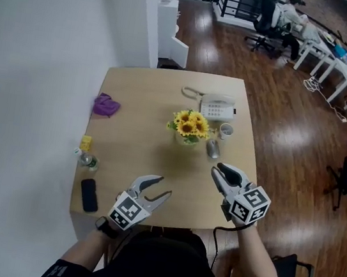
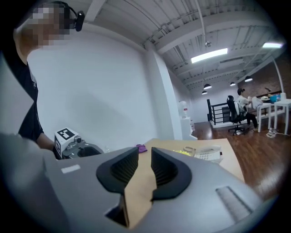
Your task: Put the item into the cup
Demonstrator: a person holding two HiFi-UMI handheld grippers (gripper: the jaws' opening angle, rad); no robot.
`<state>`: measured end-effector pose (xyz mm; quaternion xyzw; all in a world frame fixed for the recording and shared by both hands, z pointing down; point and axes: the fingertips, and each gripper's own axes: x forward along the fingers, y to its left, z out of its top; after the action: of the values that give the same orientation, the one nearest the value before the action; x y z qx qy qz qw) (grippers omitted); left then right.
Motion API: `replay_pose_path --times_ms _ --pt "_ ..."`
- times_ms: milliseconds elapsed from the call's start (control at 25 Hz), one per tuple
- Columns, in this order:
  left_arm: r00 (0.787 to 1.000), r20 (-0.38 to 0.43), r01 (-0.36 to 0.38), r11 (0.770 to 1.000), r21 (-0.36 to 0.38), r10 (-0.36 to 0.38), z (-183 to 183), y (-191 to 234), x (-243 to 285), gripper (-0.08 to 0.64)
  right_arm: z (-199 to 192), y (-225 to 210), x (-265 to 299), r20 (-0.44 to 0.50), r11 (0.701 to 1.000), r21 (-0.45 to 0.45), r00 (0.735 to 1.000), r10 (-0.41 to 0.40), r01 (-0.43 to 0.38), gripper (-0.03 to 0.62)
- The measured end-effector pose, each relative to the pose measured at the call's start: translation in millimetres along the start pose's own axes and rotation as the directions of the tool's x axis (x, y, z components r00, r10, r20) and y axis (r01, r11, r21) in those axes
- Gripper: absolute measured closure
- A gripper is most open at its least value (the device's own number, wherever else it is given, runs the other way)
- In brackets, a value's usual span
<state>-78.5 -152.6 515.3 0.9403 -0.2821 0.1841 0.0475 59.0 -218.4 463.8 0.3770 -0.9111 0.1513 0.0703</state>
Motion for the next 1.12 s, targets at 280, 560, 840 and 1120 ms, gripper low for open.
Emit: replay_pose_path --times_ms 280,560,840,1120 --pt "1.0 0.001 0.026 1.0 -0.002 -0.026 -21.5 -32.9 -37.9 0.368 -33.2 69.3 -40.1 0.0 0.997 0.077 1.0 -0.003 0.003 0.492" --pt "1.0 0.018 -0.002 1.0 -0.006 0.003 -23.1 -77.6 -57.6 0.368 -56.4 118.8 -72.6 0.0 0.994 0.089 0.998 0.059 -0.059 0.584" --pt "0.996 0.031 -0.077 0.996 -0.038 0.078 -17.4 -151.1 -63.9 0.368 -80.3 159.7 -137.2 -0.027 0.991 -0.022 0.991 0.132 -0.133 0.584" --pt "0.994 0.003 -0.11 0.993 -0.048 0.11 -19.9 -223.7 -77.7 0.368 -110.5 179.4 -200.4 -0.059 0.983 -0.031 0.982 0.181 -0.183 0.584"
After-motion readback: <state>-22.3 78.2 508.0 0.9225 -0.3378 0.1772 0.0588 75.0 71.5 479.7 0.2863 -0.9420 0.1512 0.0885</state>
